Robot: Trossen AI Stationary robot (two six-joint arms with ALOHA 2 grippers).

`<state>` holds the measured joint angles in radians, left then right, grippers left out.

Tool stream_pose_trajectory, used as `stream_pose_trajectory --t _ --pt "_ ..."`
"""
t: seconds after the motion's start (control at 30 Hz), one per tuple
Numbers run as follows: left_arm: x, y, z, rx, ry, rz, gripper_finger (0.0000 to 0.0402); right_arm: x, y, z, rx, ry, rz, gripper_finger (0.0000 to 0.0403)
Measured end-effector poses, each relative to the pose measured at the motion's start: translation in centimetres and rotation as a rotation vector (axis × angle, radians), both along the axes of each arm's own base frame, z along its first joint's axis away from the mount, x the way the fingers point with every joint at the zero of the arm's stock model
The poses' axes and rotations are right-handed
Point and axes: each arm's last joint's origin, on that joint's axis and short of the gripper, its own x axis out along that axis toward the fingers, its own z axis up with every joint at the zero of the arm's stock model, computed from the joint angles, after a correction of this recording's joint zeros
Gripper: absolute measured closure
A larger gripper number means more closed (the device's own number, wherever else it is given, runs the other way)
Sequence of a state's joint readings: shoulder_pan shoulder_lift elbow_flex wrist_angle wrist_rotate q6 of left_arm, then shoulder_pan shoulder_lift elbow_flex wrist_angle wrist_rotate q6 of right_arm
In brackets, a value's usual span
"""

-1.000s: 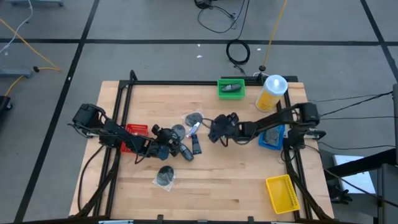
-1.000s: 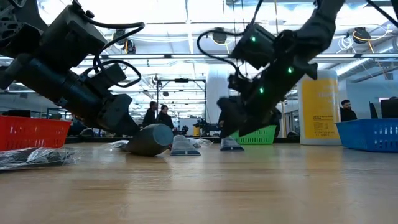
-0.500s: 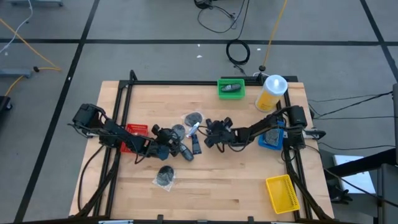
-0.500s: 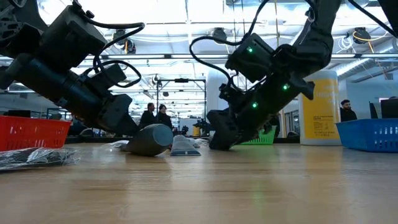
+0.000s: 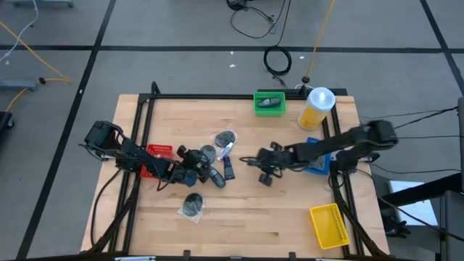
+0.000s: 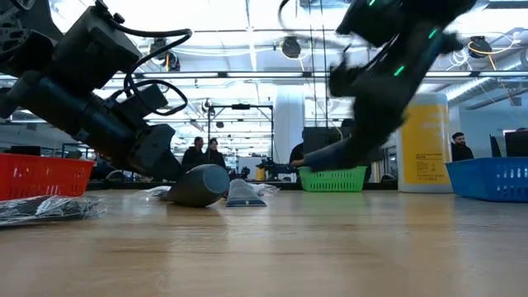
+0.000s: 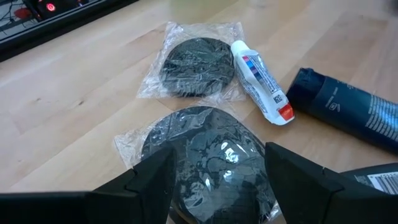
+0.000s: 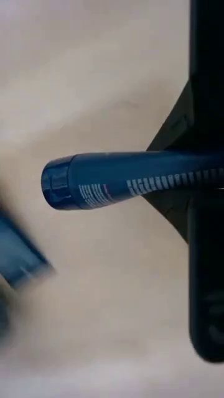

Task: Pick & Place Travel size toiletries
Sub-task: Put the blue shave cream into the yellow bin

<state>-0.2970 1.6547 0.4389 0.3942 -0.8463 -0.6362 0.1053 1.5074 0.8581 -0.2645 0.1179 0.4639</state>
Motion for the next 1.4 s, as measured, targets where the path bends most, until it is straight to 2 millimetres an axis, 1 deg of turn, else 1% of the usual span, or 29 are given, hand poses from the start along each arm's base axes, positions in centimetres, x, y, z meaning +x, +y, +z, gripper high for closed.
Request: stream_pose_trajectory --t 0.13,0.27,0.37,0.5,0.63,0.73,0.83,0.93,1.07,1.17,1.3,1.4 --pt "0.0 0.0 0.0 0.0 -0.005 0.0 0.016 -3.8 1.4 3.7 0.345 0.079 -0.013 0.0376" --pt "0.2 0.3 0.2 0.013 -0.02 0.016 0.016 -7.8 2.8 6.4 0.726 0.25 -0.161 0.0366" --pt "0.4 0.6 0.3 0.025 -0.025 0.021 0.016 -9.8 4.5 7.5 0.919 0.42 -0.235 0.0363" --pt "0.7 1.1 0.5 0.033 -0.038 0.03 0.016 -11.2 7.4 7.6 1.033 0.653 -0.234 0.0366" --pt "0.8 1.6 0.6 0.037 -0.04 0.043 0.016 -11.8 9.7 6.7 1.02 0.837 -0.19 0.0367" --pt "0.8 1.9 0.6 0.036 -0.041 0.055 0.016 -12.0 11.2 5.7 1.009 0.975 -0.138 0.0366" --pt "0.9 2.1 0.6 0.033 -0.043 0.063 0.016 -11.7 12.5 4.4 1.018 1.089 -0.027 0.0361" --pt "0.9 2.1 0.6 0.031 -0.044 0.063 0.016 -11.0 13.3 2.5 1.02 1.139 0.12 0.036" --pt "0.9 2.1 0.6 0.024 -0.043 0.057 0.016 -9.8 13.3 0.0 0.995 1.12 0.23 0.0359" --pt "0.9 2.0 0.5 0.016 -0.044 0.051 0.016 -9.5 13.3 -1.6 0.991 1.145 0.275 0.0358" --pt "0.9 1.9 0.5 0.007 -0.05 0.05 0.016 -9.6 13.4 -2.9 1.006 1.183 0.369 0.0358" --pt "0.9 1.7 0.5 0.007 -0.05 0.044 0.016 -9.7 13.4 -3.6 1.017 1.184 0.438 0.0358"
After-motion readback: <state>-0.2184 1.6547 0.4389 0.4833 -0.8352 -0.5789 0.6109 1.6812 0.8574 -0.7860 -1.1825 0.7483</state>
